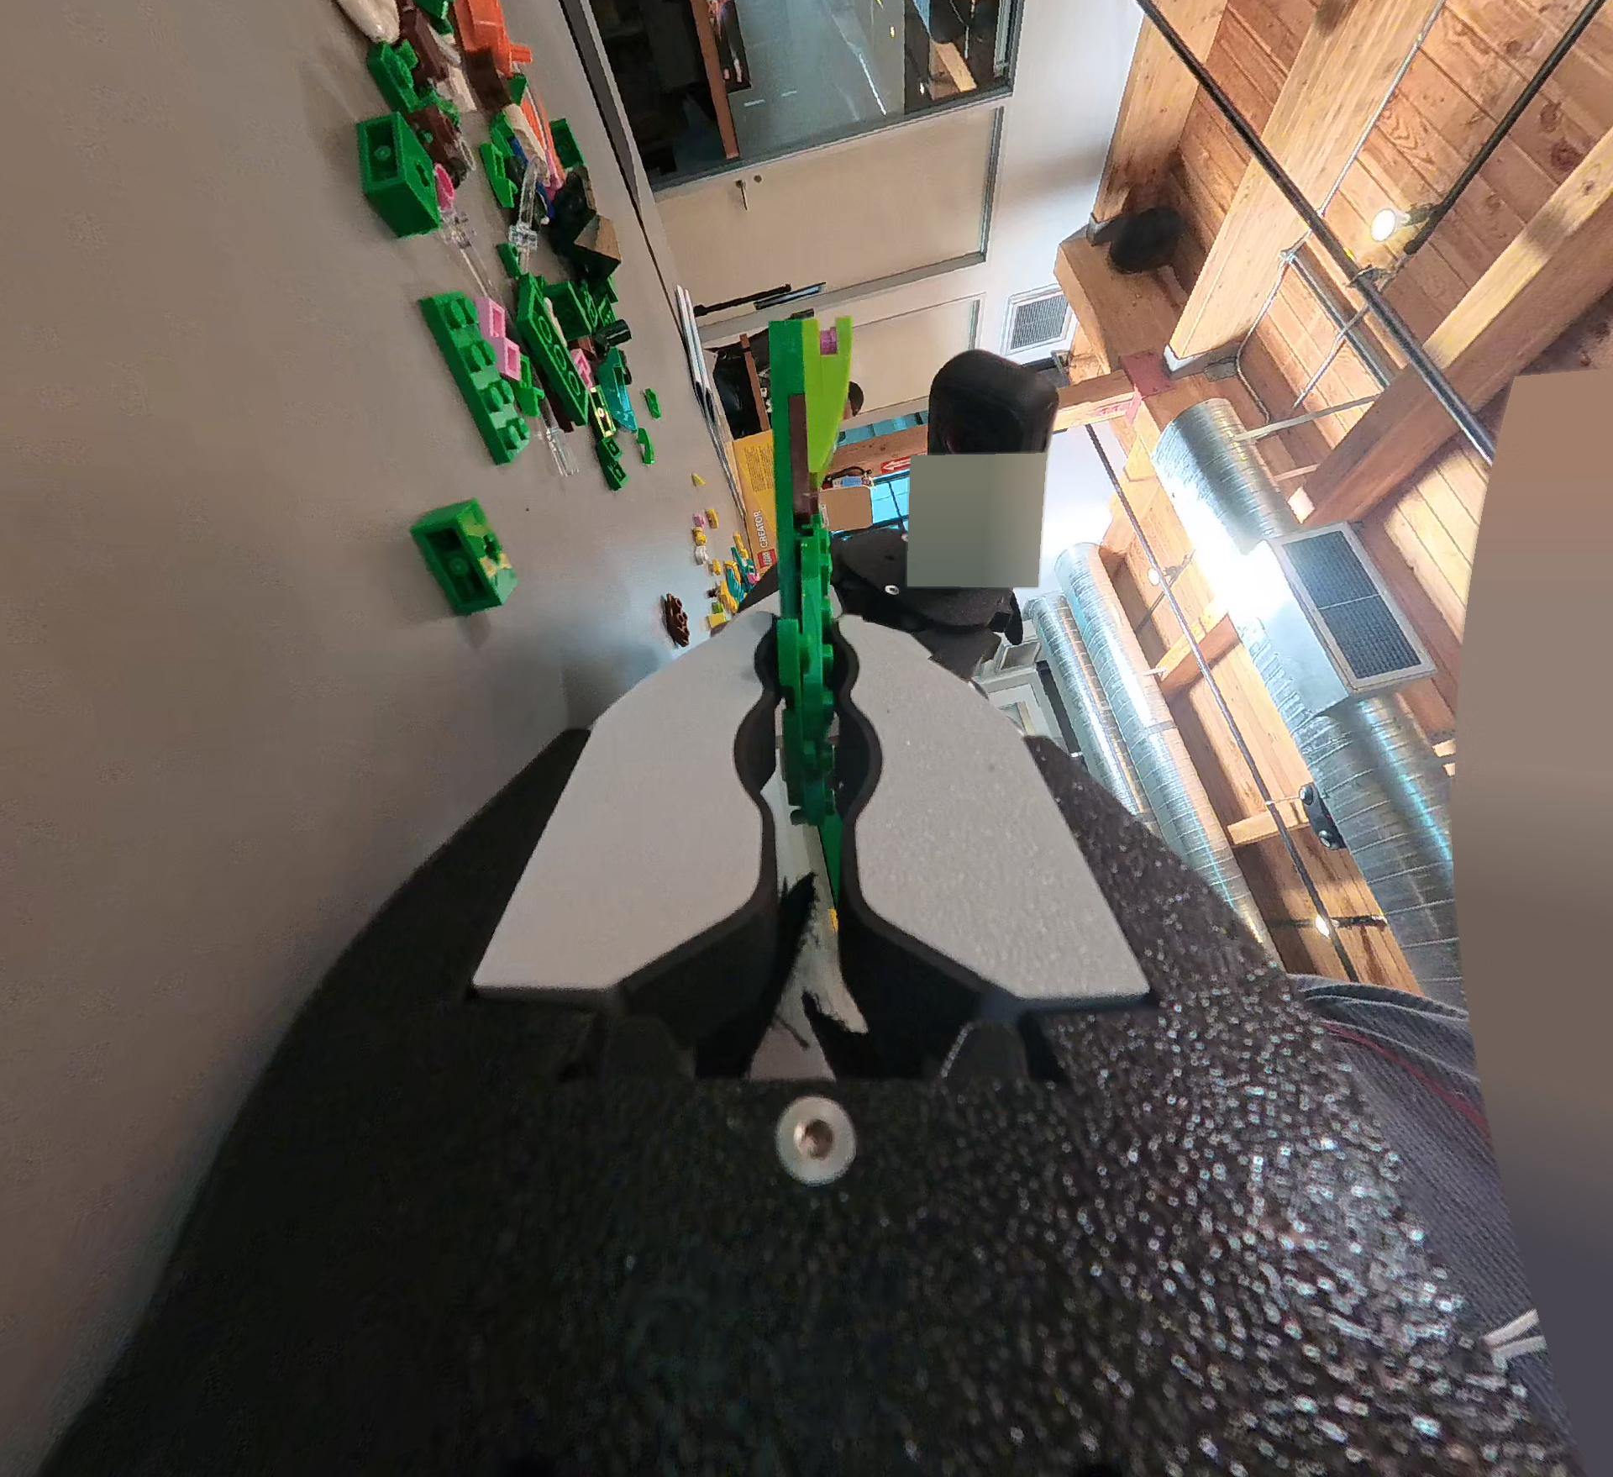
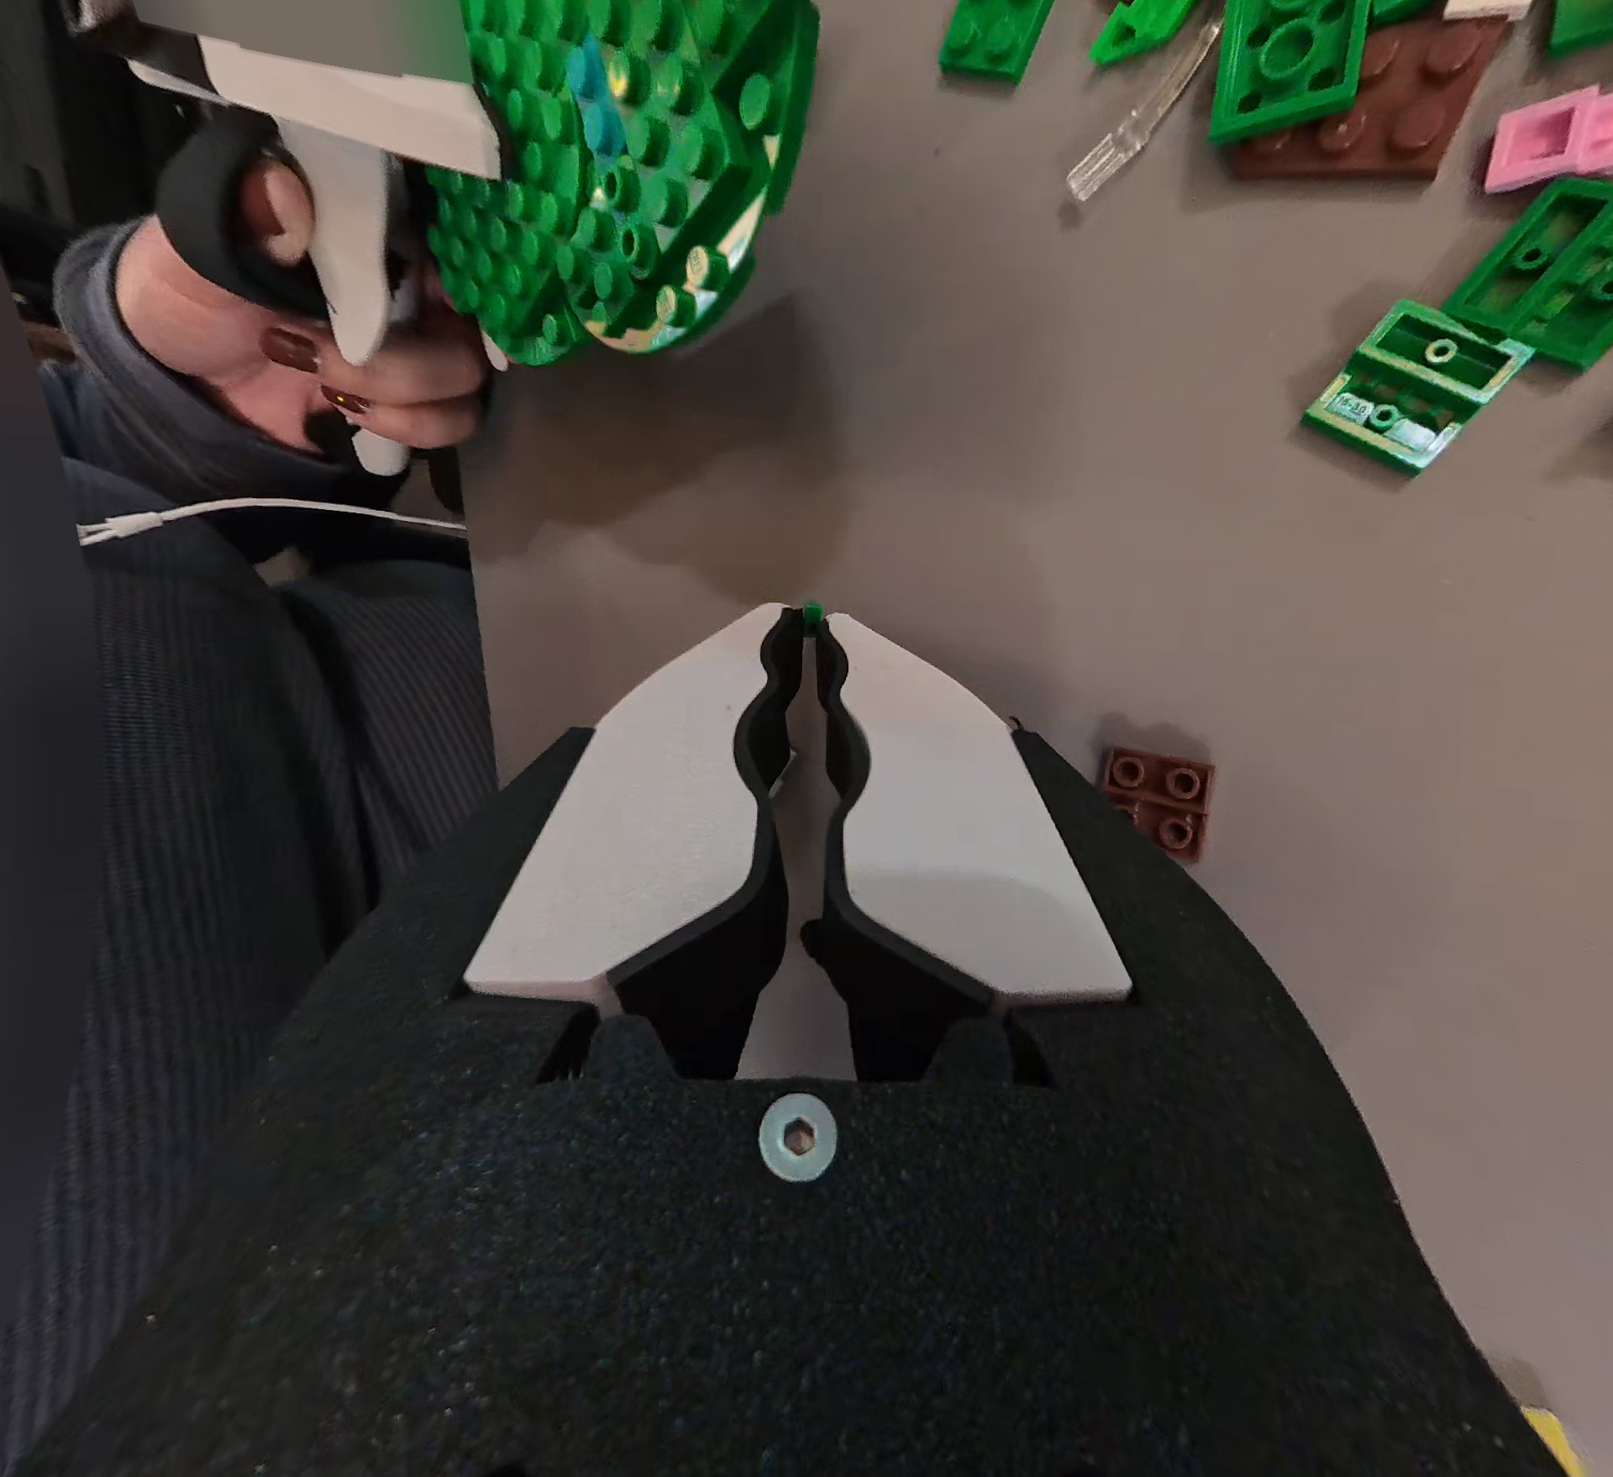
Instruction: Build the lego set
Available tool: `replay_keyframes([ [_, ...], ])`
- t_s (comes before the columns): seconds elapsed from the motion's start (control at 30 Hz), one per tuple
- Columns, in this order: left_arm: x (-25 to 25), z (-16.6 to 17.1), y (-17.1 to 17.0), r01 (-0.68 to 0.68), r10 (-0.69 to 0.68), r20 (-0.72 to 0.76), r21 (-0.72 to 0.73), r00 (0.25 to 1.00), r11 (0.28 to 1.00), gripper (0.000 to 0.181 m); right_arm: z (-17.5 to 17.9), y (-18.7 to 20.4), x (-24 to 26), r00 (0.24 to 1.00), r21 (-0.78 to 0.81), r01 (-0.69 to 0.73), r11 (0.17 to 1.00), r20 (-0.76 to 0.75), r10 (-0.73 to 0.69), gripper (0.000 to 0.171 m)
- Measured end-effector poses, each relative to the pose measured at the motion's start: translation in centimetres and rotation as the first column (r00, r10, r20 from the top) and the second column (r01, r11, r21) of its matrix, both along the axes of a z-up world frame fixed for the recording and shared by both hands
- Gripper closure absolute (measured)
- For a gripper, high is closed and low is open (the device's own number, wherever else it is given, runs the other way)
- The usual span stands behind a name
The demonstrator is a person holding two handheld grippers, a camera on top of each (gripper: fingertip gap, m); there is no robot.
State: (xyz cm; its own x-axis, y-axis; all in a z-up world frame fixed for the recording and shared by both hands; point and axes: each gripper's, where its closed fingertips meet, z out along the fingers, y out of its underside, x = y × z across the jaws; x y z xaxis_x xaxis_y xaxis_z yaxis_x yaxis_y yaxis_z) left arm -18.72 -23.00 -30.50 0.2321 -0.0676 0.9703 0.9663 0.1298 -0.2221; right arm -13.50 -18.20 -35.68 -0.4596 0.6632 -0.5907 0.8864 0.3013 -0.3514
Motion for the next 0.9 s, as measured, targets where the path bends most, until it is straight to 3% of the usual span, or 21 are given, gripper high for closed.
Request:
replay_keyframes([
  [0.3,0.2,0.1,0.1,0.019,-0.019,-0.001,0.004,1.000,1.000,0.173,-0.1,0.9,0.3,0.984,0.151,-0.090,0.985,-0.137,0.110,0.156],
  [0.63,0.3,0.1,0.1,0.027,-0.027,0.003,0.010,1.000,1.000,0.173,0.5,0.0,0.7,0.824,0.349,-0.227,0.909,-0.429,0.370,0.157],
  [0.8,0.3,0.1,0.1,0.028,-0.028,0.002,0.012,1.000,1.000,0.173,-0.7,0.1,0.7,0.807,0.436,-0.244,0.866,-0.403,0.431,0.157],
  [0.9,0.3,0.1,0.1,0.030,-0.030,0.002,0.013,1.000,0.999,0.173,-0.7,0.0,0.5,0.807,0.433,-0.238,0.869,-0.410,0.426,0.168],
])
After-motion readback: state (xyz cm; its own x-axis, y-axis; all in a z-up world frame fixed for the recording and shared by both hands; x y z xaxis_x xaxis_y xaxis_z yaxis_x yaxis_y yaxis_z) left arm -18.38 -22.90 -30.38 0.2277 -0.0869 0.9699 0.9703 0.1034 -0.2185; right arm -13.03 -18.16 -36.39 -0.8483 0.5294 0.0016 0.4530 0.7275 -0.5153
